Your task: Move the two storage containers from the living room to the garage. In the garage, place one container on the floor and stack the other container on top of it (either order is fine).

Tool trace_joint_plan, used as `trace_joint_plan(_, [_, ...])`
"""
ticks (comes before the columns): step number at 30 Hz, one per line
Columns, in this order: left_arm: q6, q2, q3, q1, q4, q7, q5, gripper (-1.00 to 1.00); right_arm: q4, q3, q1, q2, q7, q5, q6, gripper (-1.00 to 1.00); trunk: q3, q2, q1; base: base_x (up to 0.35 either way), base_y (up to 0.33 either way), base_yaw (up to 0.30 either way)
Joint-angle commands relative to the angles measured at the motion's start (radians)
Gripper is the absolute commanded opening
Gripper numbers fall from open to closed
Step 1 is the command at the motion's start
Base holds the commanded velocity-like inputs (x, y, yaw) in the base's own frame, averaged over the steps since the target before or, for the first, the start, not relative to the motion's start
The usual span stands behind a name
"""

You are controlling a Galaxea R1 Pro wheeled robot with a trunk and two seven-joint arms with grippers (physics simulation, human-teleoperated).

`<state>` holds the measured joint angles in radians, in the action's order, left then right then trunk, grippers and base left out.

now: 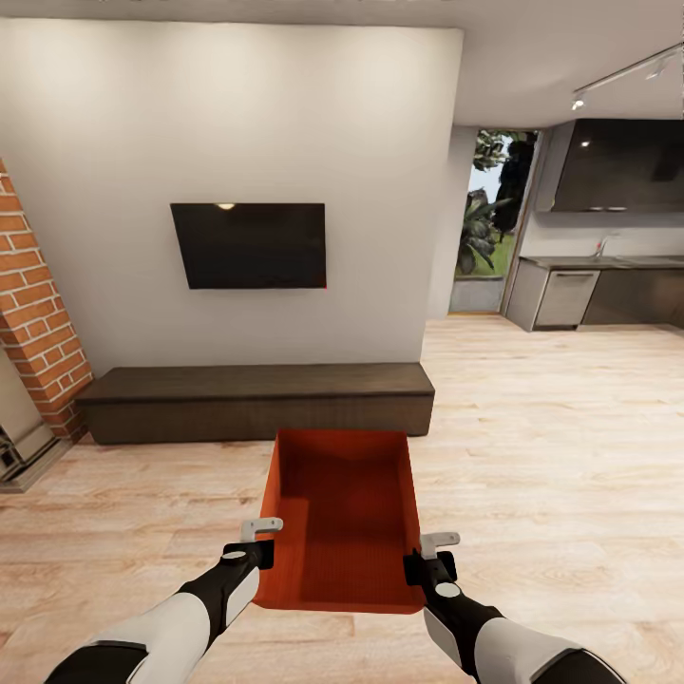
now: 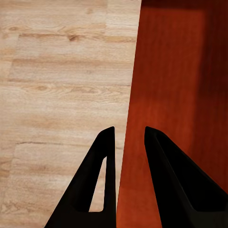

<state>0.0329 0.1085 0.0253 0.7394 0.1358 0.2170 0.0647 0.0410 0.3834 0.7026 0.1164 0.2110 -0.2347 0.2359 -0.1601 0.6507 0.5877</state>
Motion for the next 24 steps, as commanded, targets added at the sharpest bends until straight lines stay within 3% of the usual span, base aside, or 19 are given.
trace_joint_plan(1, [0.004,-0.007,-0.011,0.0,0.002,0.012,-0.006,-1.0,0.0,-0.072,0.001,0.0,-0.001,-0.008,0.005,-1.0,0.0,0.001,0.0,0.0,0.0,0.0])
trace_joint_plan(24, [0.004,-0.007,-0.011,0.0,0.002,0.012,-0.006,-1.0,0.0,-0.072,0.001,-0.001,-0.004,-0.008,0.002,-1.0,0.01,0.001,0.0,0.0,0.0,0.0])
